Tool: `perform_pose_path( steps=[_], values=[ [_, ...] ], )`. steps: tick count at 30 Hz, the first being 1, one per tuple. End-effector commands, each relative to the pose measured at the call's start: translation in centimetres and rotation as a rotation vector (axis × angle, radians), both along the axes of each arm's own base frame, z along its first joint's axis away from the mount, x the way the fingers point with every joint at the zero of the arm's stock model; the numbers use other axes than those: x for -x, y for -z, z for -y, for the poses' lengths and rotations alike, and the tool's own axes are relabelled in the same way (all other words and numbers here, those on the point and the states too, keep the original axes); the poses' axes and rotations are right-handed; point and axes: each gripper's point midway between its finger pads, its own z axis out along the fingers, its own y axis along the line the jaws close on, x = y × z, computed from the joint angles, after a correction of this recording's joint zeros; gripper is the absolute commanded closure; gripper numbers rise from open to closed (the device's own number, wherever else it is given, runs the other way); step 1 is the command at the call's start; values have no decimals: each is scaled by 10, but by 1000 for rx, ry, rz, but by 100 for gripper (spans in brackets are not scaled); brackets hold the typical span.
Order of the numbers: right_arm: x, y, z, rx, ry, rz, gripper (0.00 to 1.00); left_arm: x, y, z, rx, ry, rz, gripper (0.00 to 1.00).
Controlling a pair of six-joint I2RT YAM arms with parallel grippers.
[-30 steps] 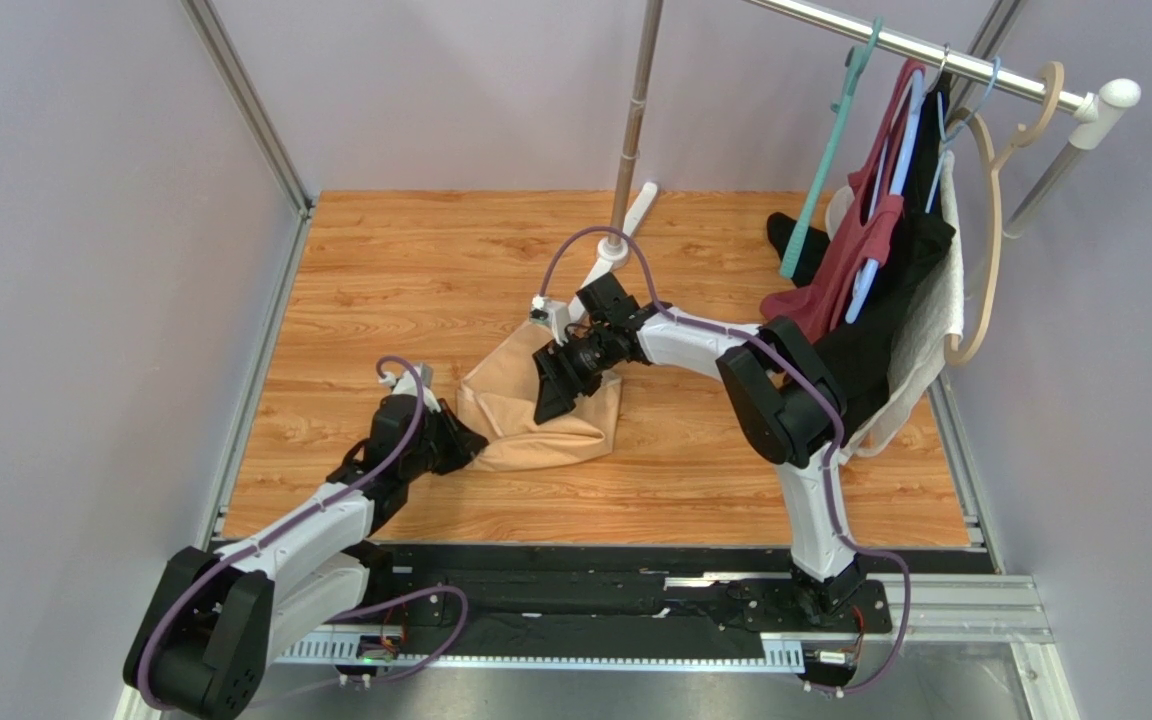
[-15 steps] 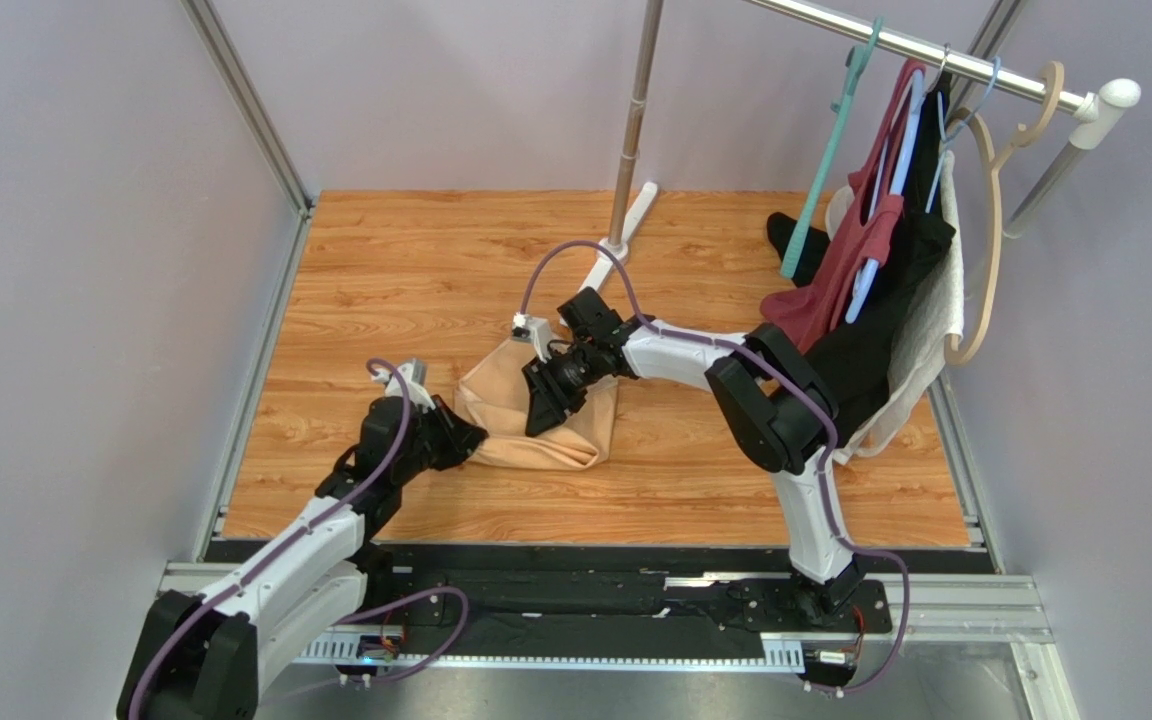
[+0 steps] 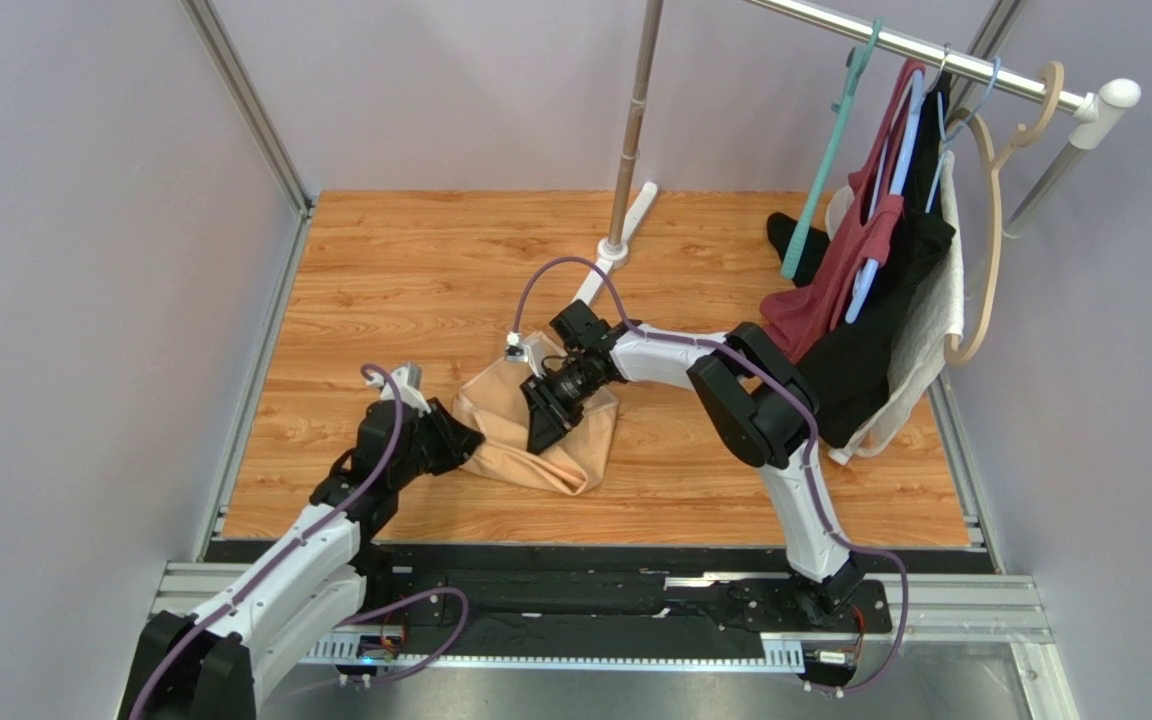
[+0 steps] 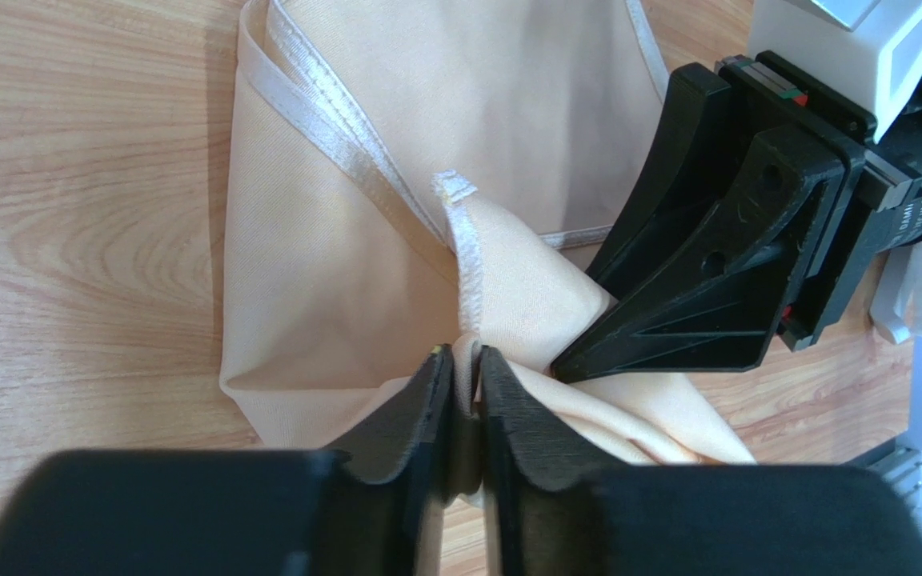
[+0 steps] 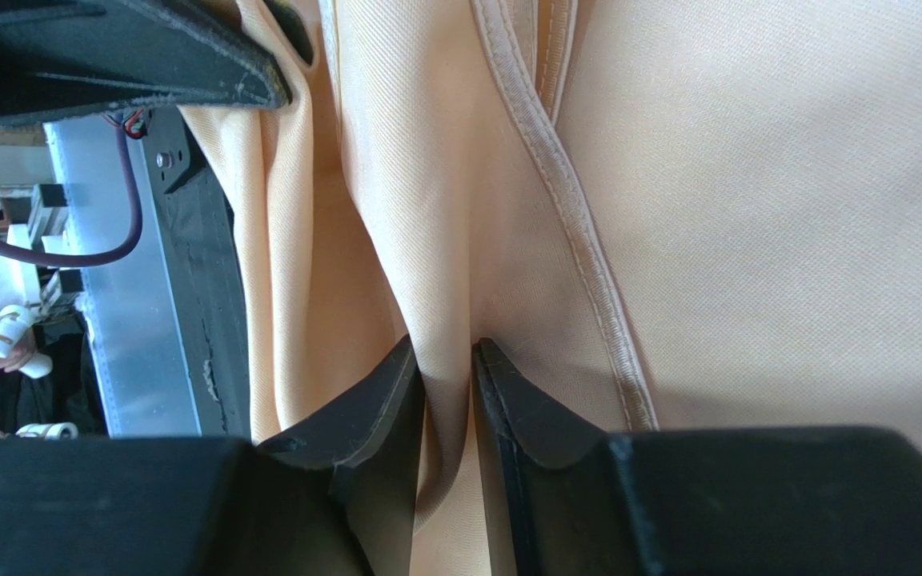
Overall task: Fold the napkin, place the utensils inside, and roll it up
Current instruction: Roll the napkin with the utensil
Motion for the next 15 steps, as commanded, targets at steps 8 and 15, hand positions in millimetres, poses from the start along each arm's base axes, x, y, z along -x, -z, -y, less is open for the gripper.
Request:
perform_pose_path(
  steps=[8, 15],
  values=[
    [3, 13, 2, 38, -35, 1, 73, -15, -31, -3, 16, -45, 62, 54],
    [1, 1, 0, 25, -26, 29, 72, -5, -52, -15, 30, -99, 117, 51]
  ],
)
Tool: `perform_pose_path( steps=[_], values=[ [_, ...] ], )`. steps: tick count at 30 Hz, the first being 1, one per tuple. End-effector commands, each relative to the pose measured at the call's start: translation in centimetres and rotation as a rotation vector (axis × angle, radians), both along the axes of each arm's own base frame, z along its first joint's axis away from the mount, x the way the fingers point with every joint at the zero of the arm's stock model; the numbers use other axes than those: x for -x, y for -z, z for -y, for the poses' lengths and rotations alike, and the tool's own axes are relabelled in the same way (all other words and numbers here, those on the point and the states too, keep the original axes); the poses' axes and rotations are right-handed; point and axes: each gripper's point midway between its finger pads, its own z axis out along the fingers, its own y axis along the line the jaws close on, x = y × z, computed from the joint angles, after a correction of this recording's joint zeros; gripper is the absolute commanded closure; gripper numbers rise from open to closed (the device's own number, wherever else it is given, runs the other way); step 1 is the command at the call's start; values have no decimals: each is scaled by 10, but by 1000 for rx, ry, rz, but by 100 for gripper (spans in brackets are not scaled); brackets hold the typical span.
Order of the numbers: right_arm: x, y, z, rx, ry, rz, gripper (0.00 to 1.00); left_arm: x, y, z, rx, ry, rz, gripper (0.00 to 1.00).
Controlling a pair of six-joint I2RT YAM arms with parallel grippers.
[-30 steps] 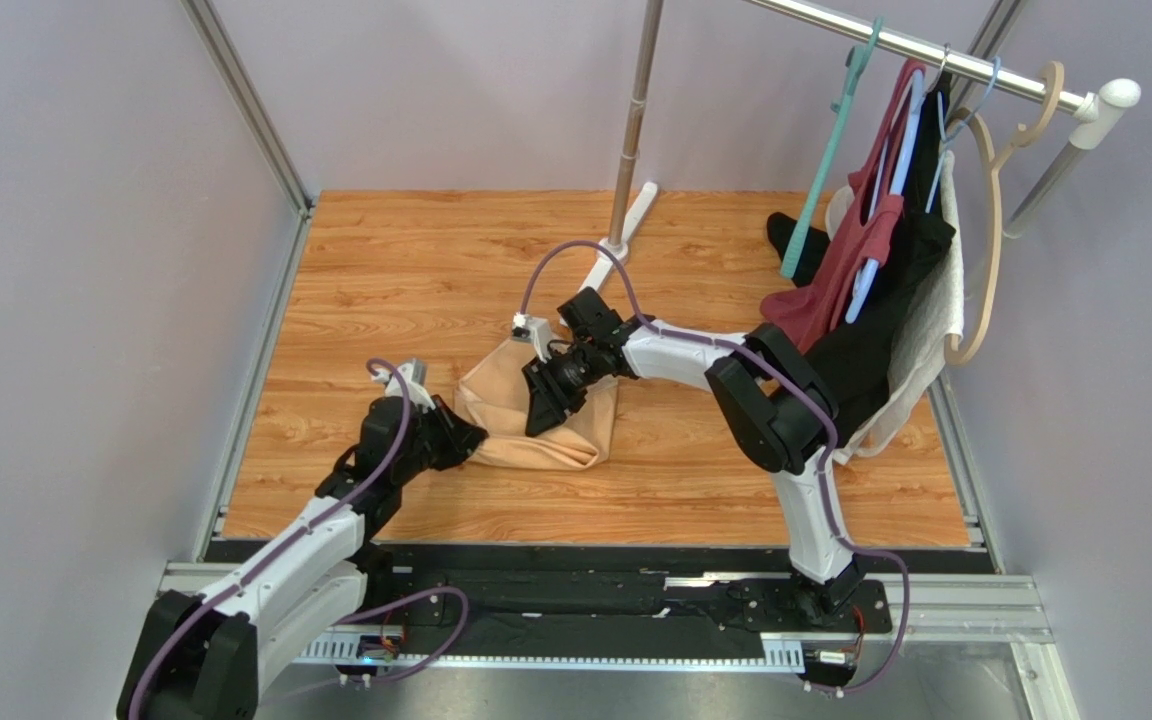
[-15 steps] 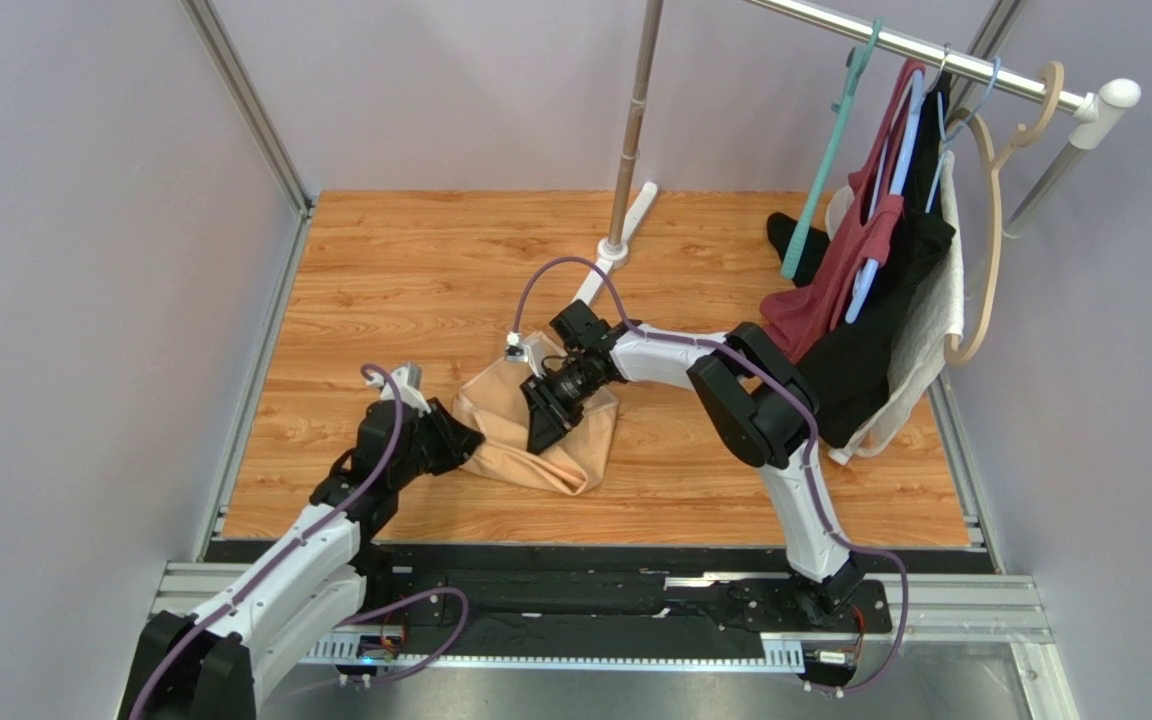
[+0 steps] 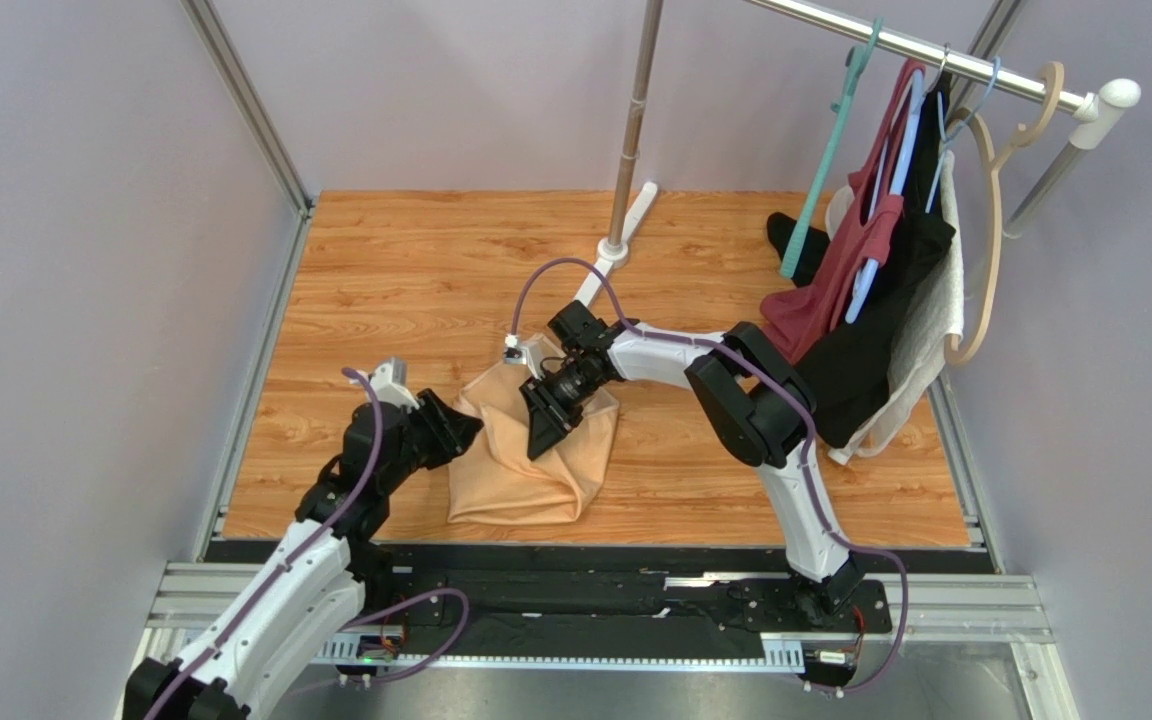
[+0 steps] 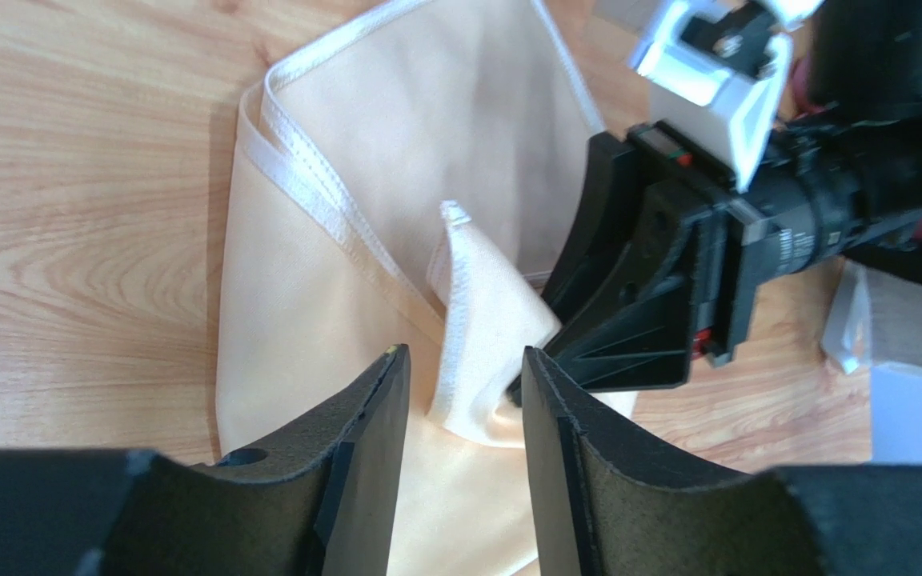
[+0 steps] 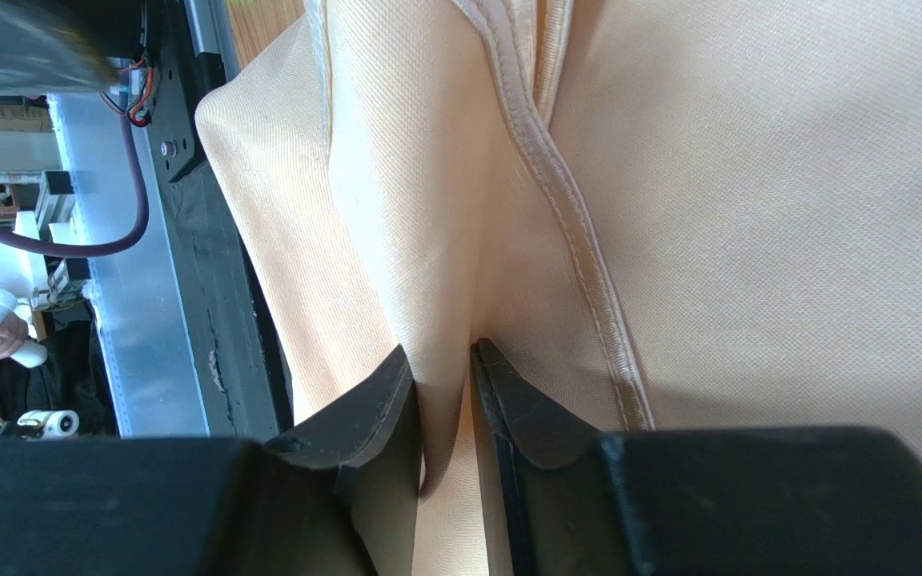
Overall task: Fold the napkin, place the utensils inside, and roll it up
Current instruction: Roll the napkin with the utensil
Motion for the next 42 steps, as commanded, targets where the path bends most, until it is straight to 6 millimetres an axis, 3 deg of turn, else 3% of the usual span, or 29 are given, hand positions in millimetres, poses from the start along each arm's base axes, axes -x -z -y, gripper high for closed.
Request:
perform_pose_path(
  steps=[1, 2, 4, 6, 9, 12, 21, 26, 27, 30, 33, 35, 37, 42],
  values=[
    [-4, -1, 0, 17, -1, 54, 70, -1, -28, -12, 12, -73, 62, 48],
    [-2, -2, 0, 20, -3, 57, 70, -2, -35, -19, 8, -104, 95, 41],
    [-2, -10, -2, 9, 4, 79, 69, -1, -34, -25, -22, -125, 94, 37],
    [2, -14, -3, 5, 3, 91, 67, -3, -31, -36, -64, -179, 62, 36],
    [8, -25, -6, -6, 10, 120, 60, -7, -27, -36, -91, -182, 11, 34],
    [15, -41, -12, -26, 21, 161, 47, -19, -40, -33, -103, -180, -3, 34],
    [73, -65, -24, -49, -27, 207, 37, -46, -59, -45, -78, -219, 24, 33],
    [98, -81, -22, -85, -44, 202, 33, -50, -44, -50, -101, -207, -32, 32],
    [97, -88, -19, -92, -35, 218, 28, -51, -41, -51, -105, -209, -42, 32],
    [78, -83, -10, -38, 49, 285, 27, -53, -31, -44, -97, -171, -79, 32],
    [41, -79, 5, 10, 232, 317, 27, -54, -15, -37, -93, -137, -142, 32],
    [13, -86, 19, 18, 384, 312, 27, -54, -2, -38, -113, -135, -184, 32],
    [-11, -75, 40, 82, 508, 356, 27, -55, 7, -40, -131, -139, -206, 33],
    [-42, -56, 79, 155, 755, 351, 27, -56, 23, -32, -121, -95, -267, 36]
  ],
)
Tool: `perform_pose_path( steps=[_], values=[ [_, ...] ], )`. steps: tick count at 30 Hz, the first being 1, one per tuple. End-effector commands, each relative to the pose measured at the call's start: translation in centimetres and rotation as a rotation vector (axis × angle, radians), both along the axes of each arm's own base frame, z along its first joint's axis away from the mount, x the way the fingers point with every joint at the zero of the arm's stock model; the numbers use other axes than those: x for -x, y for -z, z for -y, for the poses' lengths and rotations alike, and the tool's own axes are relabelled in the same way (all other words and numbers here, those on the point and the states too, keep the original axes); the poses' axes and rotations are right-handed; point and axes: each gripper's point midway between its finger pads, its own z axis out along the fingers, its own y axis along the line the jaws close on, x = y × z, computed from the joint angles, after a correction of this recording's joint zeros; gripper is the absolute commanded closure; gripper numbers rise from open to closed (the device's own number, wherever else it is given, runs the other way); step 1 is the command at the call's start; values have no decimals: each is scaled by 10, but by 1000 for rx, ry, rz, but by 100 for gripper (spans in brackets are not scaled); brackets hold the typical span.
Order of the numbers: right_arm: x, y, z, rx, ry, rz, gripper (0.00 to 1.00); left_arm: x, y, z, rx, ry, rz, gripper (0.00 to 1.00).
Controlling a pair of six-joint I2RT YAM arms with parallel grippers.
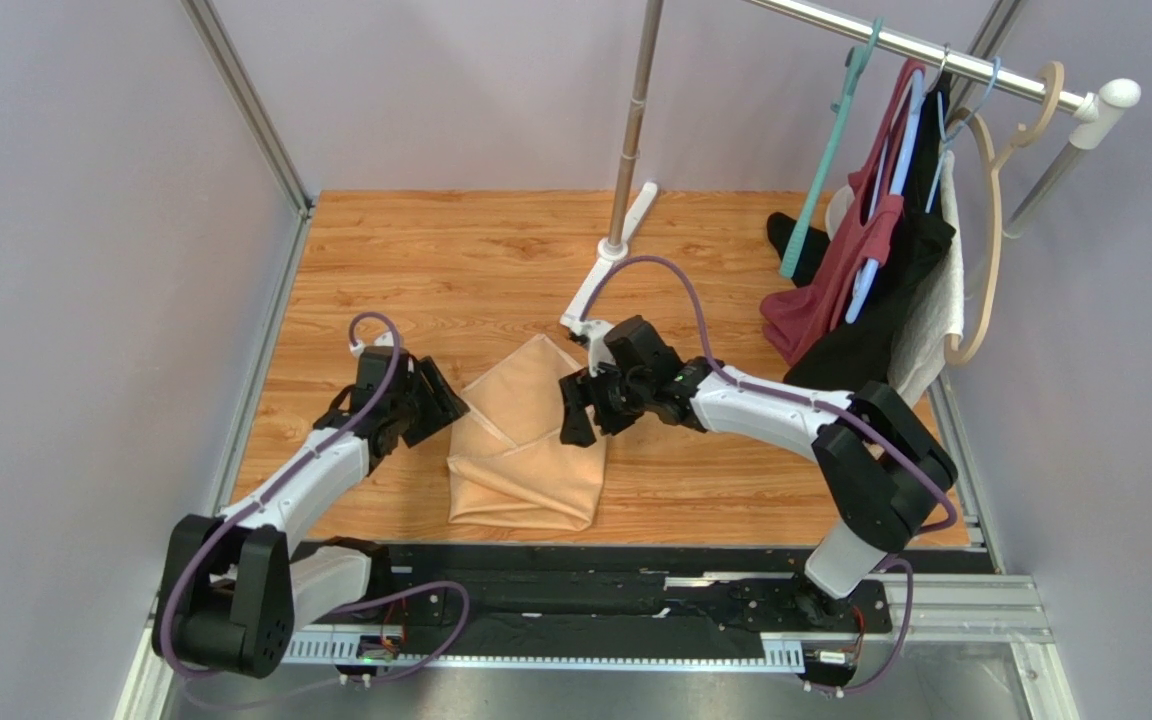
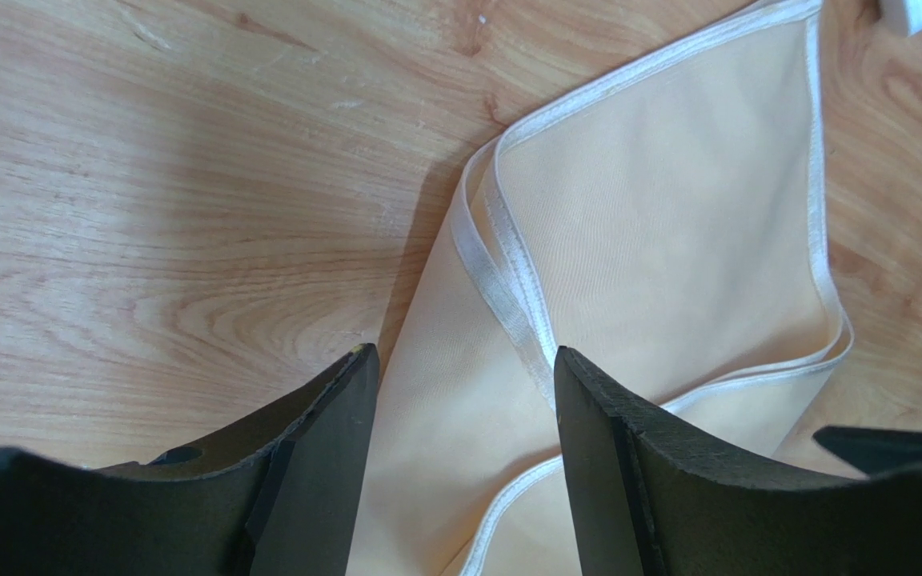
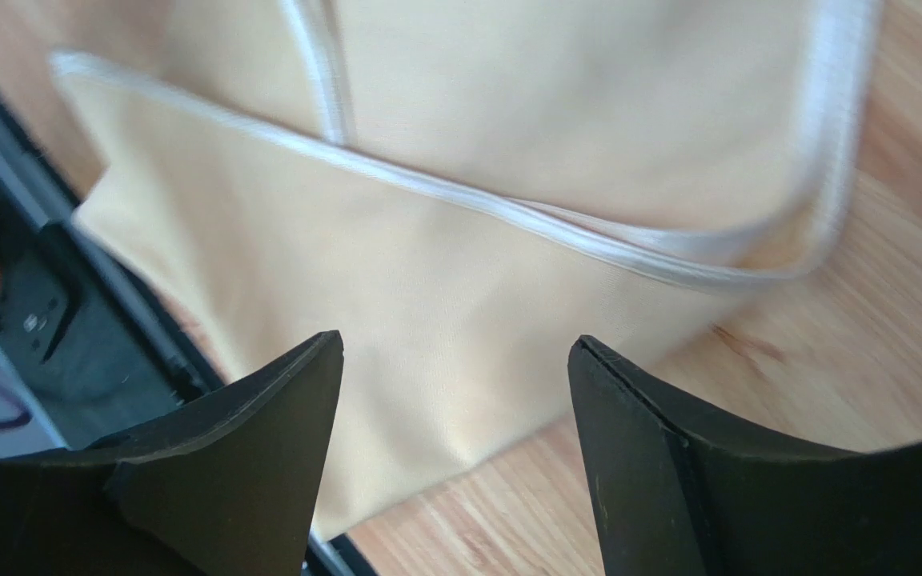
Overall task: Fold the napkin, place the utensils inside, and roll it up
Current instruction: Roll the napkin with the utensil
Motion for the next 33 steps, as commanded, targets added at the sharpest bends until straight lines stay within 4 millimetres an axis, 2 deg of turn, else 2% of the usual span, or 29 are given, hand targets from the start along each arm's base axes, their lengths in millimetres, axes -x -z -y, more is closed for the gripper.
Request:
perform_pose_path(
  steps=[1, 5, 7, 9, 11, 13, 17, 18, 19, 20, 21, 23, 25, 28, 29, 33],
  values=[
    [-37, 6, 32, -2, 289, 37, 27, -18, -9, 9, 19, 51, 26, 37],
    [-47, 22, 49, -18, 380, 12, 28, -23, -2, 12, 16, 72, 9, 41],
    [-51, 28, 50, -35, 399, 0, 29, -24, 5, 13, 9, 81, -21, 44],
    [-53, 36, 46, -42, 391, -21, 32, -26, 10, 14, 1, 93, -46, 47],
    [-58, 36, 40, -59, 391, -26, 35, -27, 11, 14, -6, 99, -56, 50],
    [-60, 43, 37, -53, 395, -48, 41, -28, 13, 14, -7, 97, -69, 56],
    [-67, 48, 34, -45, 414, -57, 64, -34, 11, 13, -16, 95, -68, 70],
    [-72, 46, 33, -42, 424, -48, 68, -35, 13, 14, -14, 97, -73, 82],
    [-73, 52, 33, -27, 429, -56, 72, -37, 12, 15, -10, 97, -69, 87],
    [-73, 55, 34, -7, 426, -61, 84, -40, 10, 16, -4, 101, -65, 91],
    [-79, 53, 31, -8, 425, -56, 91, -41, 12, 19, 4, 109, -71, 97],
    [-80, 63, 29, 20, 419, -79, 99, -50, 9, 22, 11, 119, -59, 98],
    [-88, 61, 25, 15, 428, -68, 100, -55, 6, 24, 15, 123, -53, 98],
    [-101, 61, 27, 27, 483, -43, 100, -71, -1, 24, 2, 115, -29, 99],
    [-99, 66, 33, 61, 500, -53, 100, -79, -4, 24, 1, 113, -21, 100],
    [-114, 52, 32, 50, 512, 9, 98, -98, -7, 28, -7, 129, -14, 99]
  ],
)
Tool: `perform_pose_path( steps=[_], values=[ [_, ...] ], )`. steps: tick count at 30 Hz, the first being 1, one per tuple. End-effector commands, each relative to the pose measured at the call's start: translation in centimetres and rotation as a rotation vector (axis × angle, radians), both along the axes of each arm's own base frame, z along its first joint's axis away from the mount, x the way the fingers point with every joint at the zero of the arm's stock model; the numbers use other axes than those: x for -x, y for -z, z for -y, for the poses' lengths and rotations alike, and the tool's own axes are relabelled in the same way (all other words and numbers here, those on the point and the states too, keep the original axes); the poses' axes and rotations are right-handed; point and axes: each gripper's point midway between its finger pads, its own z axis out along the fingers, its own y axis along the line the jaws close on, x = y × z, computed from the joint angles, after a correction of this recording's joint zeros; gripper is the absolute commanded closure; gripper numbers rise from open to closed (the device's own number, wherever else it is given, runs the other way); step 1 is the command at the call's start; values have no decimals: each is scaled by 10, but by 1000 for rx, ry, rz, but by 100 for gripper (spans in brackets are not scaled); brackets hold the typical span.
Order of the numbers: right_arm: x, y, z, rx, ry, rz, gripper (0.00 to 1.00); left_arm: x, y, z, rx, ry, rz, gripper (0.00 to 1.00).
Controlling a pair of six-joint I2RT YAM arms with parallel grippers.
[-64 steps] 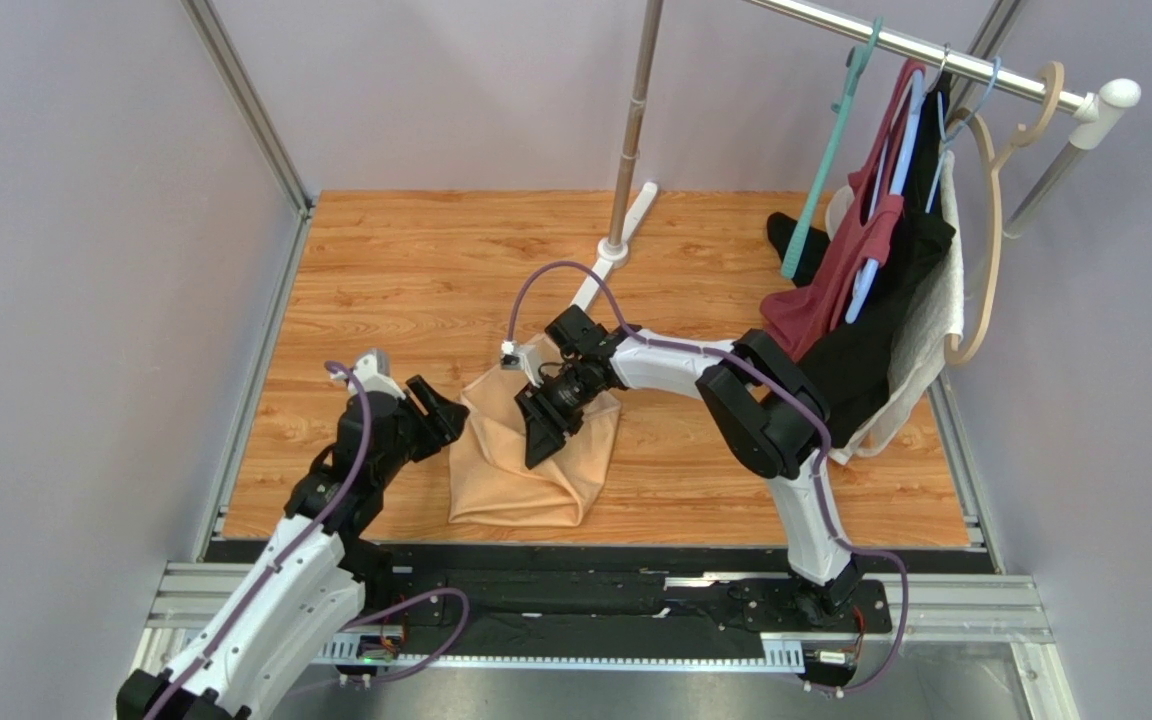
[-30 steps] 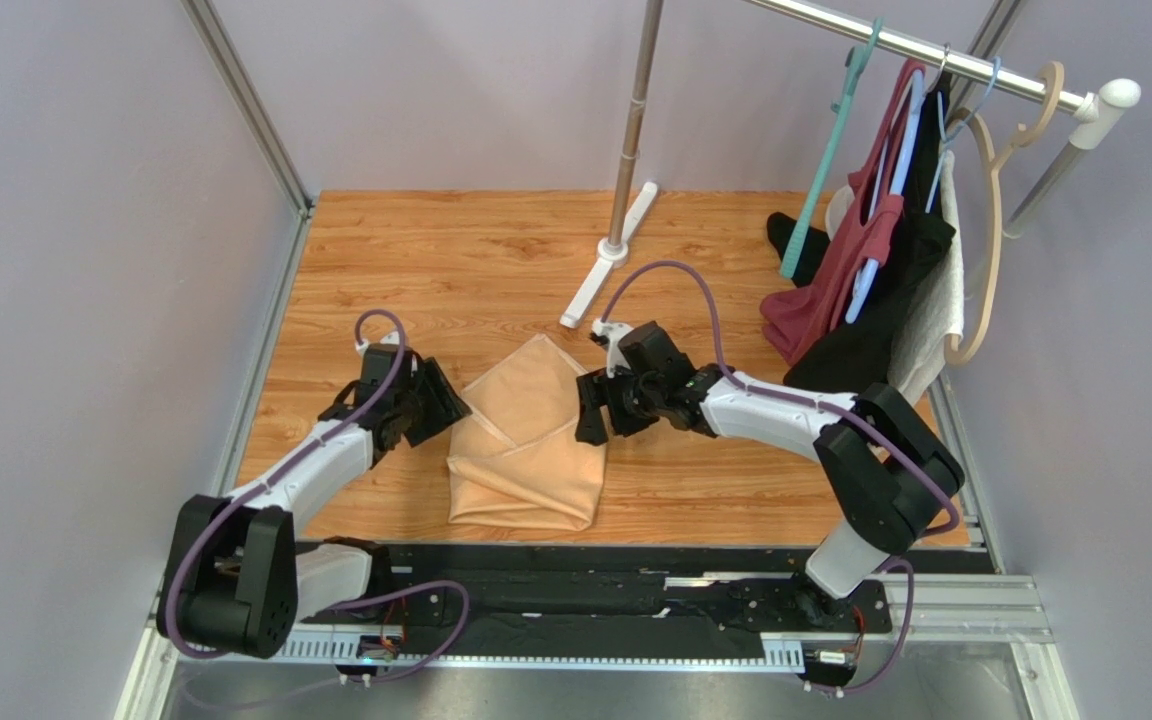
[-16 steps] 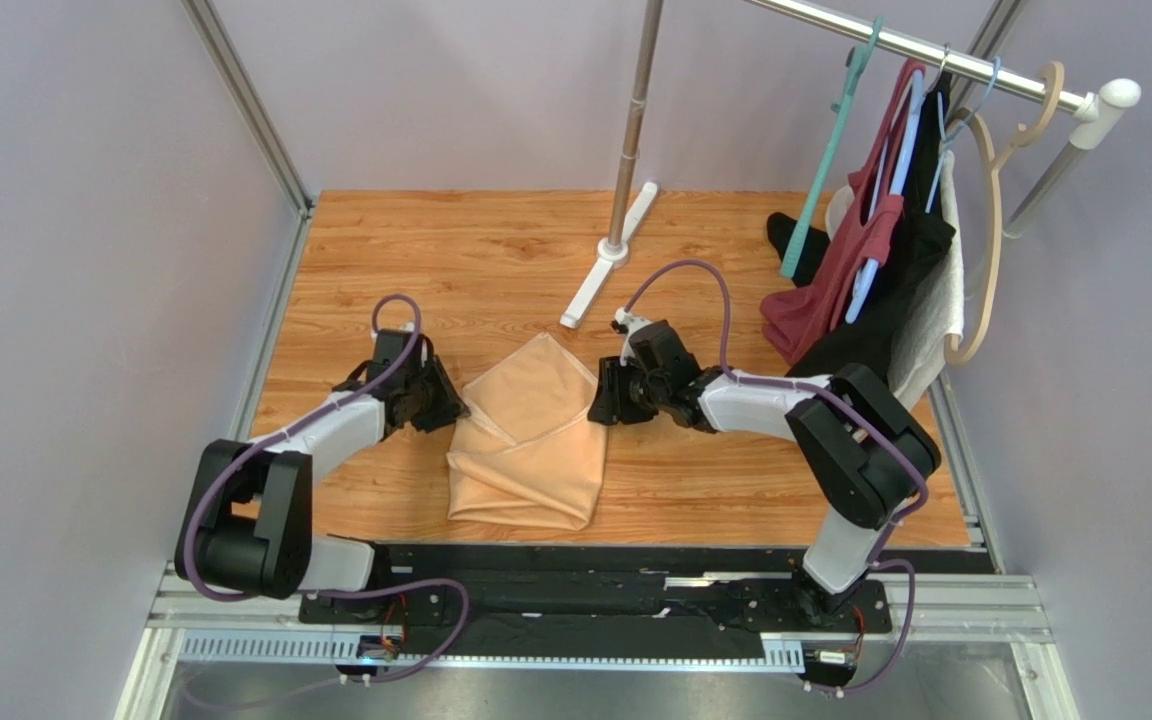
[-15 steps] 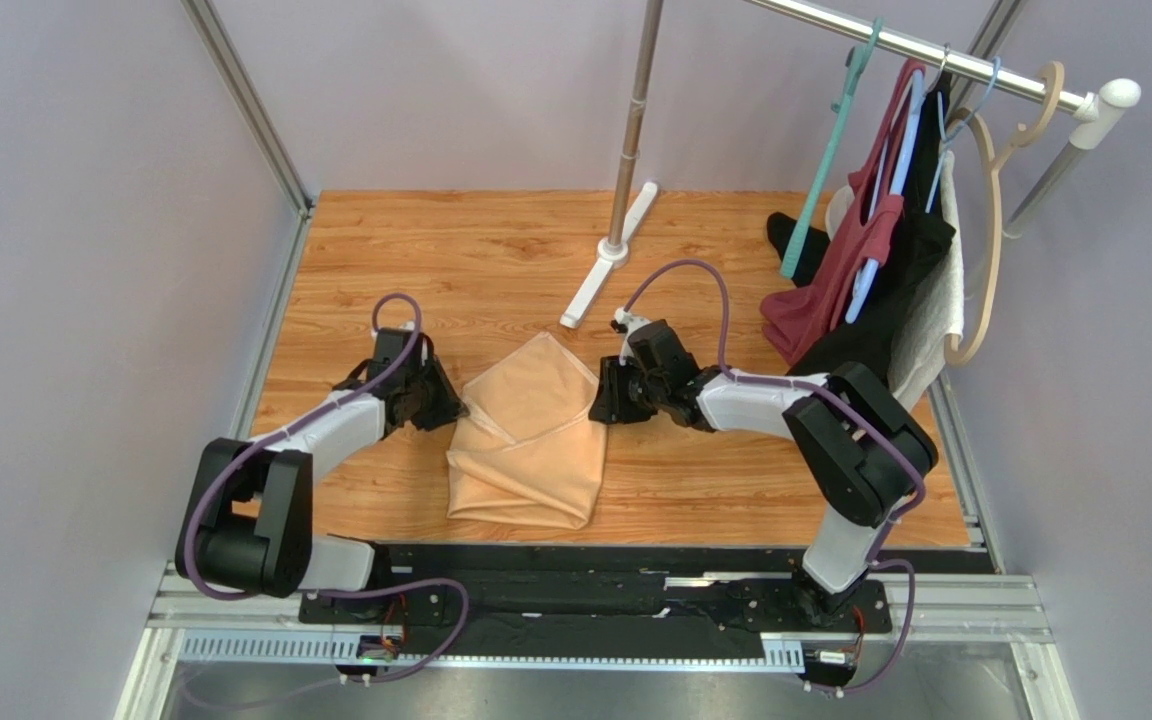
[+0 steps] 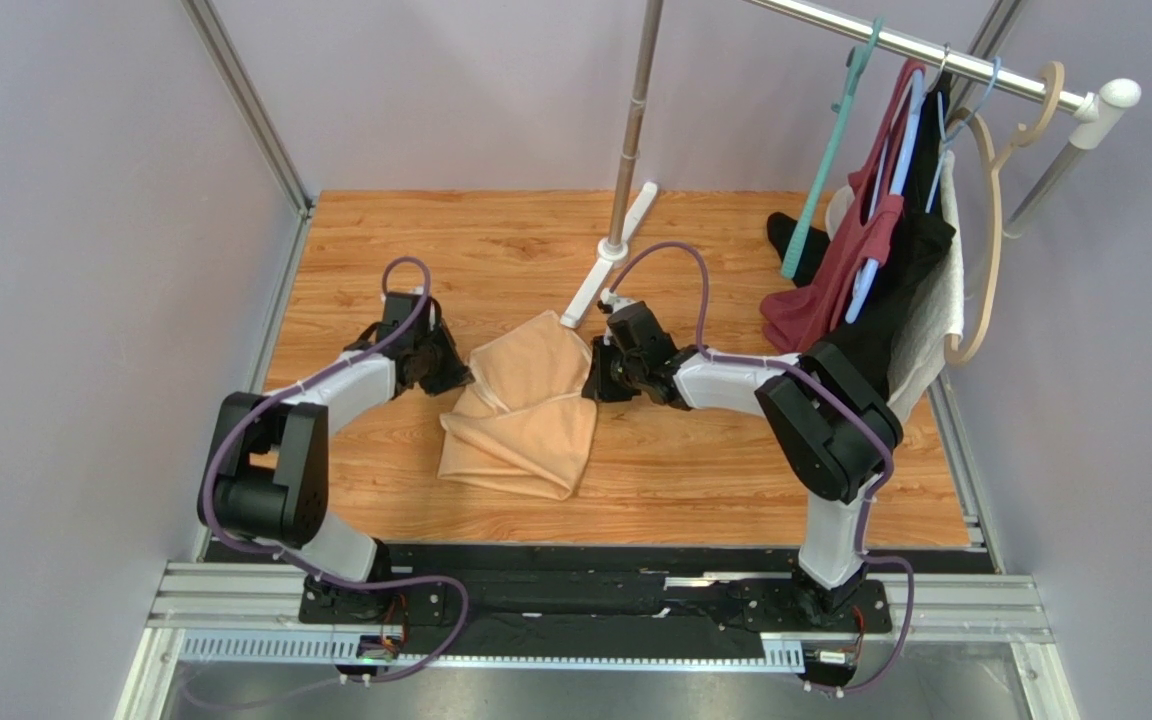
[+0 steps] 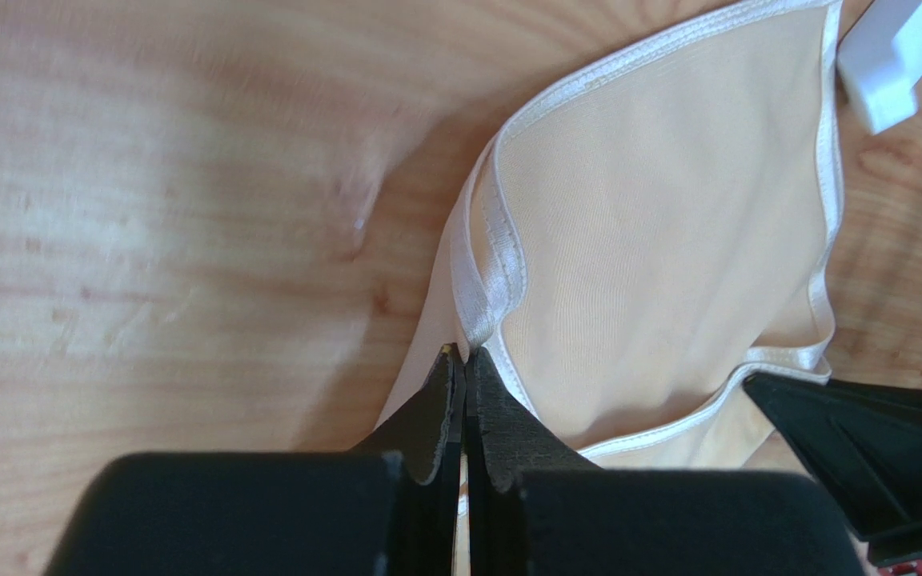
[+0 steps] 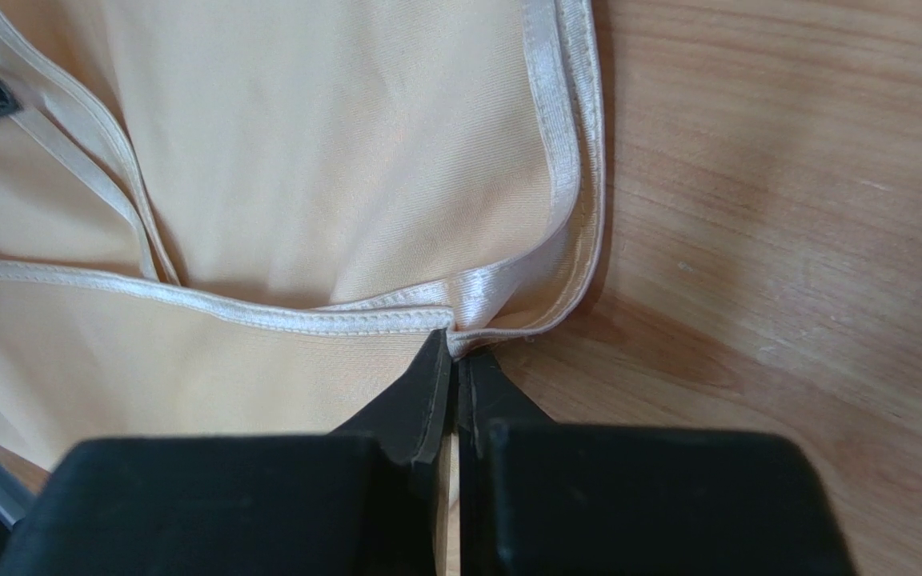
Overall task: Fold the napkin, place the utensils inside, and roll it up
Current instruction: Roll the napkin with the utensil
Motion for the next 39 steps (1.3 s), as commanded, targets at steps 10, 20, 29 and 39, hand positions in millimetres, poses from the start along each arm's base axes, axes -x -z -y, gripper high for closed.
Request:
perform_pose_path(
  steps=[10, 20, 29, 39],
  values=[
    [1, -151, 44, 43, 91, 472, 25, -29, -64, -23, -143, -17, 137, 21],
    [33, -218, 11, -205, -110, 753, 6, 37, -82, -48, -130, -156, 219, 18],
    [83, -109, -115, -182, -588, 386, 18, 75, -46, -39, 16, -232, 165, 11],
    [117, -61, -155, -67, -716, 424, 16, 80, -43, -50, 65, -303, 150, 10]
  ],
)
